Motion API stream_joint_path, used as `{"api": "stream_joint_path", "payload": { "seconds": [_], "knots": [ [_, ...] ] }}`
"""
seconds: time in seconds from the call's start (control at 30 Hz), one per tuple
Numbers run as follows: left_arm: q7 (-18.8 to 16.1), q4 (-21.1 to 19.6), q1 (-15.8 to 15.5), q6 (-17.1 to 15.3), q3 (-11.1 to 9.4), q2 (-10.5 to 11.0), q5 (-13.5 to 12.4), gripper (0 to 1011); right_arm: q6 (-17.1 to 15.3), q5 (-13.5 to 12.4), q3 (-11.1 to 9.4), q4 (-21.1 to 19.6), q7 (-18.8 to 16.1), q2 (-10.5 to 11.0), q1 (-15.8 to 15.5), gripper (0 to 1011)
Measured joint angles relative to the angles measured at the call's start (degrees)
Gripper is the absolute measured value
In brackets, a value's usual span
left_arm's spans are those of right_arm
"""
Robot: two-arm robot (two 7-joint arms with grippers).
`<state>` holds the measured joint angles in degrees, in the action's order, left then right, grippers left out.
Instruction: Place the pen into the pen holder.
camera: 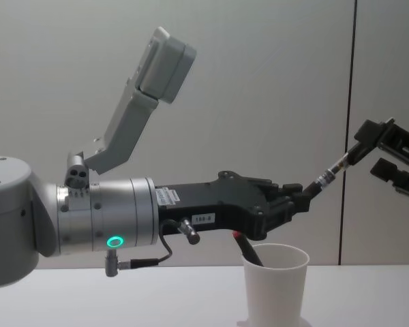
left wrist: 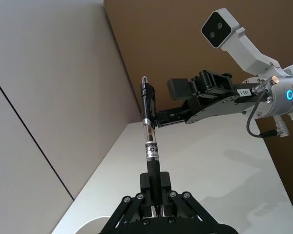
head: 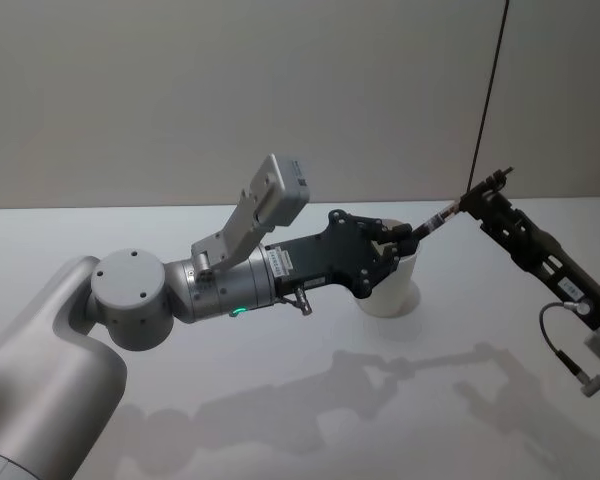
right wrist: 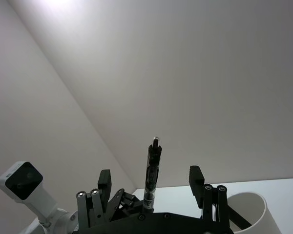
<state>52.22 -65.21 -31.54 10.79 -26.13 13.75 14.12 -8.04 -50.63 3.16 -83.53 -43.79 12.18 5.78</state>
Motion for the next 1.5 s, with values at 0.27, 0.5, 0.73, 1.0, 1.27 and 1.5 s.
{"api": "stream_joint_path", "payload": {
  "seconds": [0.27,0.5,0.73,1.0,1.27,1.5],
  "knots": [
    [0.0,0.0,0.0,0.0,0.0,0.0,0.0,127,1.8,-0.3,0.6,0.8,0.0,-0.2,0.5,1001],
    [0.0,0.0,0.0,0.0,0.0,0.0,0.0,127,2.7,-0.2,1.1,1.4,-0.1,-0.4,0.8,1001],
    [0.0,0.0,0.0,0.0,0.0,0.0,0.0,127,3.4,-0.1,1.5,1.9,-0.3,-0.4,1.0,980],
    [0.0,0.0,0.0,0.0,0.0,0.0,0.0,129,4.0,-0.1,1.9,2.2,-0.3,-0.4,1.3,787],
    [0.0,0.0,0.0,0.0,0.0,0.0,0.0,129,4.4,-0.8,2.2,2.5,-0.1,-0.4,1.4,546],
    [0.0,0.0,0.0,0.0,0.0,0.0,0.0,129,4.8,-2.0,2.3,2.7,0.4,-0.4,1.6,336]
  ]
}}
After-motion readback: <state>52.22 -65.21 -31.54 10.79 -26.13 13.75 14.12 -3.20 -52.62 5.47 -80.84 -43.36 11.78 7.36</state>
